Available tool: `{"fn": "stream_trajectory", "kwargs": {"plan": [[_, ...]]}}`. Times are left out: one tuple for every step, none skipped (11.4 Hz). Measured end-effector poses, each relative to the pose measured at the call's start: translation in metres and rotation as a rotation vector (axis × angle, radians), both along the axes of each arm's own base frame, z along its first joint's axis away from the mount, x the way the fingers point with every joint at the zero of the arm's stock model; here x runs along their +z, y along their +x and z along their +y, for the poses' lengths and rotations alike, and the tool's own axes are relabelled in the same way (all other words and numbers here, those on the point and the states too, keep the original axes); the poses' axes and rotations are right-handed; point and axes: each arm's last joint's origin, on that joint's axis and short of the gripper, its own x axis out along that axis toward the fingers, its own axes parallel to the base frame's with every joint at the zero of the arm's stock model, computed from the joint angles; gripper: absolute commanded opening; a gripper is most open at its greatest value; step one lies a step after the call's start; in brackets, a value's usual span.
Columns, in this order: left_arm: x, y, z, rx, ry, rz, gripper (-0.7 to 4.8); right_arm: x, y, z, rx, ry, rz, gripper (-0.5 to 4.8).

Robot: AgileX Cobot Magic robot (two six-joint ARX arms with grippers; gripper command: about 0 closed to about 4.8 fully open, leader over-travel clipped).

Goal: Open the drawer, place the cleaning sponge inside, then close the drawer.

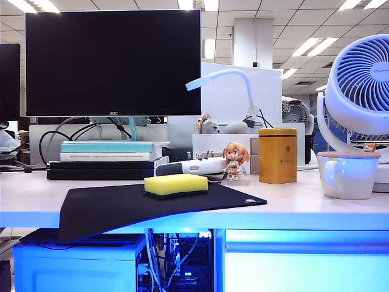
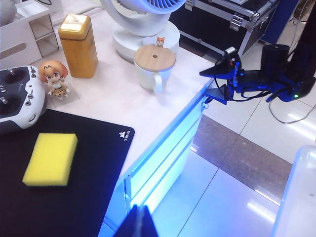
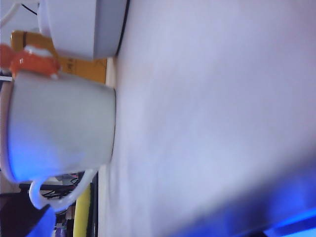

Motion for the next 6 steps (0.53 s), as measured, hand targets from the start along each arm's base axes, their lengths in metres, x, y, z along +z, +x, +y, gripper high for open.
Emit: {"fn": "stream_trajectory", "kwargs": {"plan": [[0.000, 0.000, 0.000, 0.000, 0.000, 0.001, -0.05, -0.001, -0.009, 0.002, -0.004, -0.007, 0.000, 4.79], [0.000, 0.000, 0.000, 0.000, 0.000, 0.001, -0.05, -0.002, -0.016, 0.002, -0.007, -0.005, 0.003, 4.79], [0.000, 0.000, 0.000, 0.000, 0.000, 0.001, -0.05, -0.003, -0.024, 0.001, -0.013, 0.007, 0.007, 4.79], [0.000, 0.000, 0.000, 0.000, 0.001, 0.001, -0.05, -0.004, -0.028, 0.000, -0.014, 0.016, 0.011, 4.79], [0.000, 0.000, 0.000, 0.000, 0.000, 0.001, -0.05, -0.004, -0.033, 0.000, -0.023, 0.020, 0.013, 4.79], [0.000, 0.000, 0.000, 0.000, 0.001, 0.001, -0.05, -0.005, -0.035, 0.000, -0.025, 0.020, 0.014, 4.79]]}}
